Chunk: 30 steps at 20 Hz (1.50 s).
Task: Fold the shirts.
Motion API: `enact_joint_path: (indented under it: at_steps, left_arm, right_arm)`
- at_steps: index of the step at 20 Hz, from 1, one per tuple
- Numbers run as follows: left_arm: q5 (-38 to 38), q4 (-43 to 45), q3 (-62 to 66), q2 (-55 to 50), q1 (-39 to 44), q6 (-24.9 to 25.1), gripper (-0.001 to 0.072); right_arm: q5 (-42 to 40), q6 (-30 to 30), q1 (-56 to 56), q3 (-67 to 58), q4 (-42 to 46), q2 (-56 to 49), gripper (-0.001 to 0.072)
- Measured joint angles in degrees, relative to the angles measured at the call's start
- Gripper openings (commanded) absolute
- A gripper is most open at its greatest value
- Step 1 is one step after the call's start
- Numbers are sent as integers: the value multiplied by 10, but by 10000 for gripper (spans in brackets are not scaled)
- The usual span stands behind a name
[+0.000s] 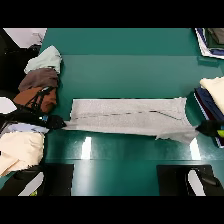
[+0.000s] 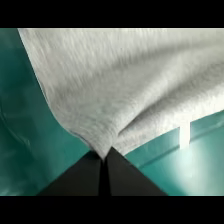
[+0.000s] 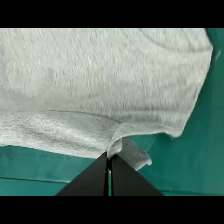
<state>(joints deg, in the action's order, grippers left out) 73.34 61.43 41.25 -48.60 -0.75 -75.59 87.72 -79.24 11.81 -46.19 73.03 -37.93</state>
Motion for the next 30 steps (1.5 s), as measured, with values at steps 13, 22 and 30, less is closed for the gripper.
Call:
enact_joint_path:
  at_steps: [13,22,30]
  left_arm:
    - [-168,-48,81,-168,0,-10,25]
    - [-220,-91,155,-275,0,-5,619]
    - [-177,-124,189,-282,0,-4,25]
  right_arm:
    - [-81,-2,-94,-212,5,-333,11]
    - [-120,-2,-68,-280,-54,-434,539]
    - [-72,87,47,-265,-149,-444,720]
